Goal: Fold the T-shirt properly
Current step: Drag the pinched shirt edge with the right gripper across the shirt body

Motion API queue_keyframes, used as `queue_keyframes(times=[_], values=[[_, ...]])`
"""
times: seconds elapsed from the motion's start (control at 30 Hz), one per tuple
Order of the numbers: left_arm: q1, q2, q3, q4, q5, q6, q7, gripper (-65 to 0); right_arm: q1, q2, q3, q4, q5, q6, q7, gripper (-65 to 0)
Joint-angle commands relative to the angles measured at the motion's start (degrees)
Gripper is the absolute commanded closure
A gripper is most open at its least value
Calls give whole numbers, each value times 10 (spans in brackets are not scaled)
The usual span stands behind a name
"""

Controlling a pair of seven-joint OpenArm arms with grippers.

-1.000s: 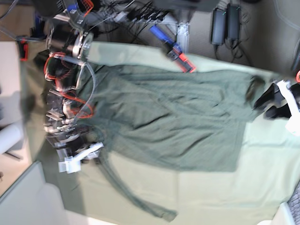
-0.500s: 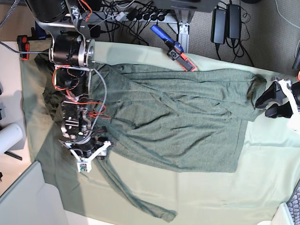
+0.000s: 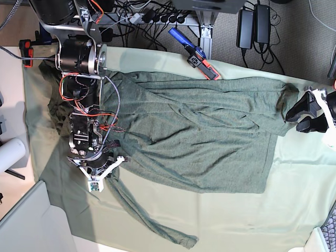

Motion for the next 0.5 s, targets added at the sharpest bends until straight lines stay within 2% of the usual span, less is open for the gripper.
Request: queue_keyframes(times=[0.0, 0.13, 0.27, 0.47], values=[[-5, -10, -4, 8, -12, -3, -11, -369, 20, 6, 0, 14, 5, 6, 0, 0], [-5, -10, -4, 8, -11, -3, -13, -369, 0, 6, 0, 70, 8, 6, -34, 0], [-5, -10, -4, 8, 4, -3, -24, -369, -69, 11, 0, 205, 41, 9, -69, 0], [-5, -10, -4, 8, 6, -3, -28, -369, -178, 37, 0, 390, 90, 10, -122, 0]])
